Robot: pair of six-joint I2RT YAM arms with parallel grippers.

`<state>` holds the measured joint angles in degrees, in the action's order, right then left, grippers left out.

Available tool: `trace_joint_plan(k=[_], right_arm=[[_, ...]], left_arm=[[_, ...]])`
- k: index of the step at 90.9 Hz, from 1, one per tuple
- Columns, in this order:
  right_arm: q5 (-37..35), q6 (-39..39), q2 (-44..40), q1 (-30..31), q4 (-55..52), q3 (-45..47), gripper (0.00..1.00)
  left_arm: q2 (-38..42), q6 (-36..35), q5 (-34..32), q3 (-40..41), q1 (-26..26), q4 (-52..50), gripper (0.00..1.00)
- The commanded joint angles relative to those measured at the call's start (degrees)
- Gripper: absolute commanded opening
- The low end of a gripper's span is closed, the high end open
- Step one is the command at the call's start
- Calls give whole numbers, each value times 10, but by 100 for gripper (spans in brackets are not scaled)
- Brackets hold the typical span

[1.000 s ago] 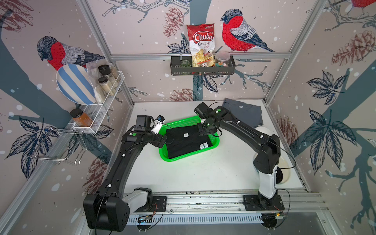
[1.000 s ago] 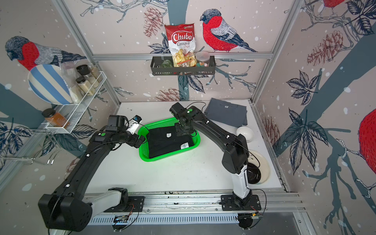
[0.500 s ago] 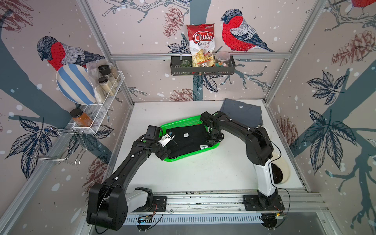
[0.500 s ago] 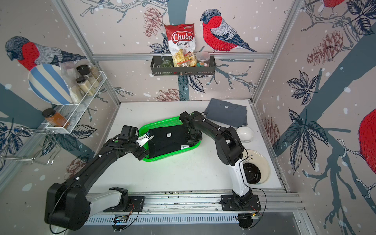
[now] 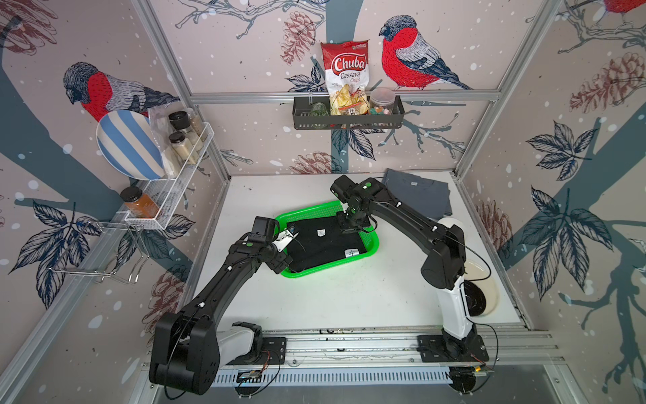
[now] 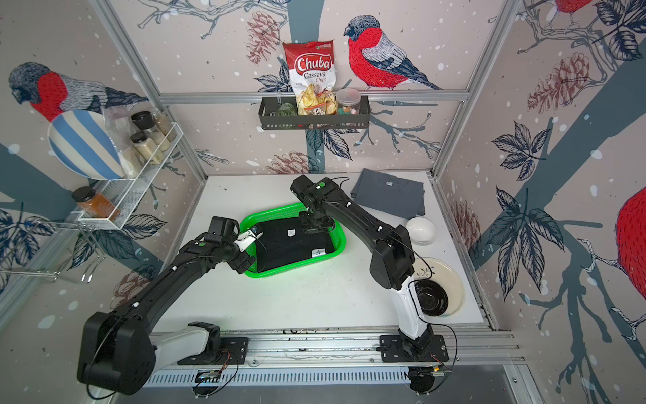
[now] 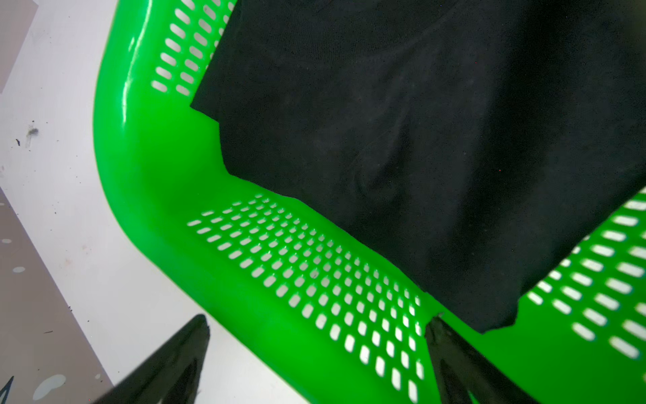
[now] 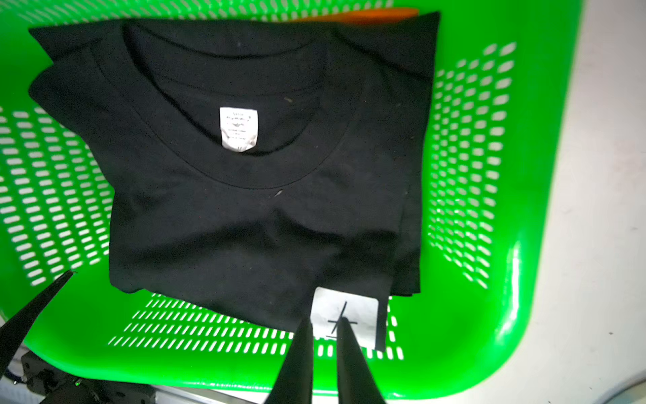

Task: Put the folded t-shirts into the basket
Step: Adjust the T-shirt in the bin.

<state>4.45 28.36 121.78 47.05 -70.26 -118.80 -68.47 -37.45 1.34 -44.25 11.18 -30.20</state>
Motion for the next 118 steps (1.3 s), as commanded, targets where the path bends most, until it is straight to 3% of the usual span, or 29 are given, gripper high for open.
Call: trace_joint_plan(k=[1,22,47,59,72,90,100,108,118], right_arm=[[110,-27,8,6,27,31,14],[164,-50,49,-18,84,116,8],[60,-76,47,-66,70,189,5],[55,-87,44,-79,103,223,3],[54,-96,19,-67,95,183,3],[47,-97,-14,-58,35,55,23],[3,-90,-41,-64,26,5,33],[-53,-78,-68,-89,41,6,42],[-75,-52,-94,-150,93,57,47]], left_arm=[[2,-1,-7,5,-1,5,95],[-3,0,-8,9,-2,9,95],[-14,0,-14,14,-6,14,95],[-22,0,-18,13,-7,16,95],[-23,2,-15,12,-11,14,95],[-24,2,0,-2,-15,-3,95],[-21,7,33,-30,-29,-37,95],[-16,10,70,-58,-46,-70,95],[-14,1,55,-73,-56,-79,95]])
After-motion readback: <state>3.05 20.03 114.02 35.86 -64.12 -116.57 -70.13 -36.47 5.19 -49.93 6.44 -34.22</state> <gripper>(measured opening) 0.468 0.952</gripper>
